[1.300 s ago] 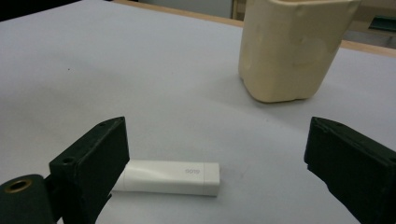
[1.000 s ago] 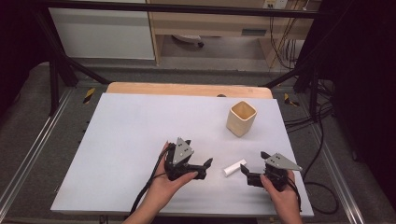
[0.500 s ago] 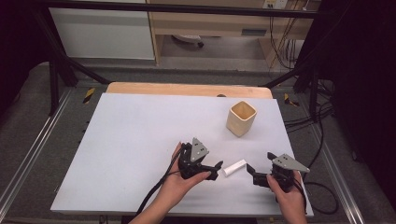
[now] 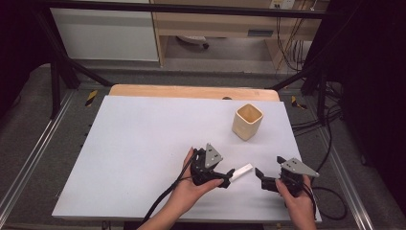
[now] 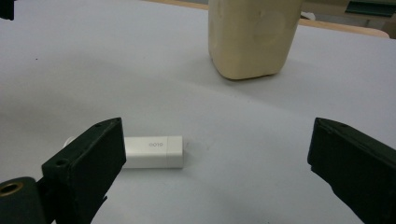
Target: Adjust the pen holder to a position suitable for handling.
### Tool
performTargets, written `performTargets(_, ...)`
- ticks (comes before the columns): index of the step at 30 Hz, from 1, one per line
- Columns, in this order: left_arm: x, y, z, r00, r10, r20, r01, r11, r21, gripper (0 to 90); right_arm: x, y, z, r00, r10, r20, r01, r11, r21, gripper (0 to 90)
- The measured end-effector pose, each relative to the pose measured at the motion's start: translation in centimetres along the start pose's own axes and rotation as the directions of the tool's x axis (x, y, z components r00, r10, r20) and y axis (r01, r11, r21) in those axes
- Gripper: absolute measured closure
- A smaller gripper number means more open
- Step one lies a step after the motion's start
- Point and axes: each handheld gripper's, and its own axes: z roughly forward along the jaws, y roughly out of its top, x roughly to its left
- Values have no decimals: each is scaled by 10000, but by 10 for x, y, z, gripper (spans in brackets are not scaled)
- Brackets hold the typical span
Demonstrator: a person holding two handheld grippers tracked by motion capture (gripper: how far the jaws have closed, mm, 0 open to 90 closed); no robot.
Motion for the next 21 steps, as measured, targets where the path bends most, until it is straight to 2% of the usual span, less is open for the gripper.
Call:
performTargets(11,-10,-1,14,9995,249,198,-257,9989,397,70,-3,-1,-1,9998,195,62,-196,9996,187,48)
performTargets(21,-13,-3,23,9992,274,280,-294,9967,752,77,-4,-1,-1,9996,264,103,-266,9994,243,48)
